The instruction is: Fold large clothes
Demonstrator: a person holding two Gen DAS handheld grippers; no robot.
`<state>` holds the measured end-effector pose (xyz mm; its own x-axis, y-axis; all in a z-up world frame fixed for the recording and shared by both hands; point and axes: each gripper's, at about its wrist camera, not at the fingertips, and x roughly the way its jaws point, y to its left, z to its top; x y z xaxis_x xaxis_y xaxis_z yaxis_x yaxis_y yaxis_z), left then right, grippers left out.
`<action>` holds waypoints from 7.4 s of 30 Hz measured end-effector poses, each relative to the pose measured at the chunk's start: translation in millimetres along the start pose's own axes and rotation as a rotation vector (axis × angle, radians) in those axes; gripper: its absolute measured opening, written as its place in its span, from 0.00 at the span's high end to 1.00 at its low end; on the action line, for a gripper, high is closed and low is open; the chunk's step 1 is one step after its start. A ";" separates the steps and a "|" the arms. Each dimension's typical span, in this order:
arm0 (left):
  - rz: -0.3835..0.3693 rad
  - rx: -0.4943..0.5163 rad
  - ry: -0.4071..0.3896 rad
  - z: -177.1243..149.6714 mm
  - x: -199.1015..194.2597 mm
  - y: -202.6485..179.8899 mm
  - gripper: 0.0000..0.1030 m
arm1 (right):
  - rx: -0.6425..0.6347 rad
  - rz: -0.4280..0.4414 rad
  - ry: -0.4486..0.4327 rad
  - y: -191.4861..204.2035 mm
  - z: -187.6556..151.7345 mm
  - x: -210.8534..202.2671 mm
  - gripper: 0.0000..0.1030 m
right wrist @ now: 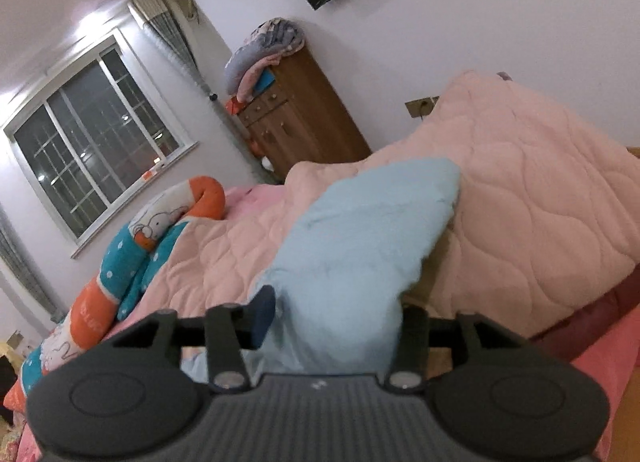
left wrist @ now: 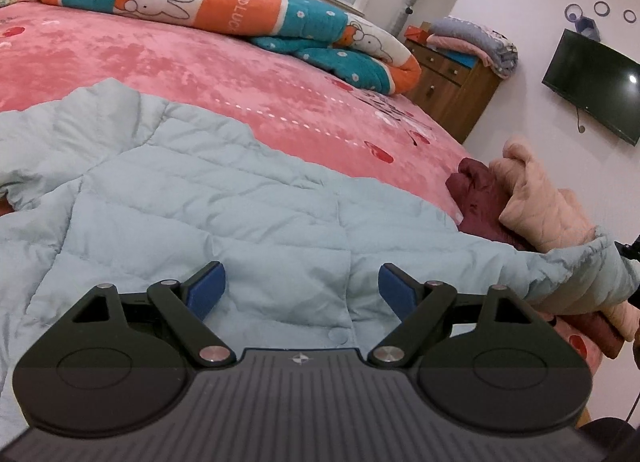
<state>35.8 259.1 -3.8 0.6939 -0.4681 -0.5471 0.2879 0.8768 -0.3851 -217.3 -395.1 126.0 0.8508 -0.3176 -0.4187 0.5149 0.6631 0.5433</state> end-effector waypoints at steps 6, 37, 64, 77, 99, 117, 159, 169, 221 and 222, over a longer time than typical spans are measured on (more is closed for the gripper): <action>-0.012 -0.012 -0.006 0.5 -3.3 2.0 0.00 | -0.062 -0.065 0.025 -1.3 -8.7 -20.7 0.27; -0.121 0.024 -0.001 1.9 2.9 -13.1 0.00 | -0.479 0.304 0.637 192.9 -106.5 91.4 0.16; -0.159 0.062 0.065 -1.9 13.6 -11.6 0.00 | -0.762 0.308 0.639 228.5 -166.2 139.5 0.94; -0.126 0.025 0.031 8.7 25.3 -4.8 0.00 | -0.863 0.430 0.244 316.3 -159.9 122.2 0.97; 0.010 -0.104 -0.005 35.7 48.6 45.1 0.00 | -0.715 0.302 0.265 345.3 -189.6 218.9 1.00; -0.078 -0.060 -0.057 42.2 37.7 28.6 0.00 | -0.486 0.173 0.109 200.9 -93.8 52.3 0.28; -0.181 0.557 -0.057 -76.3 -70.8 -119.4 0.00 | 0.150 0.070 0.451 -13.4 -106.6 -10.3 0.05; -0.217 0.711 -0.017 -88.5 -44.3 -157.7 0.00 | 0.337 0.261 0.490 -39.2 -101.2 1.5 0.03; -0.265 0.417 -0.130 43.8 45.9 -201.5 0.91 | 0.560 0.440 0.387 -63.8 -81.5 18.9 0.01; -0.260 0.398 -0.150 54.5 44.3 -197.5 0.91 | 0.535 0.441 0.401 -58.6 -82.5 20.9 0.01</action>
<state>45.6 71.1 88.5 0.6442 -0.6819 -0.3466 0.6737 0.7204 -0.1651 -238.4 -384.7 25.4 0.9374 0.2337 -0.2583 0.2066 0.2238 0.9525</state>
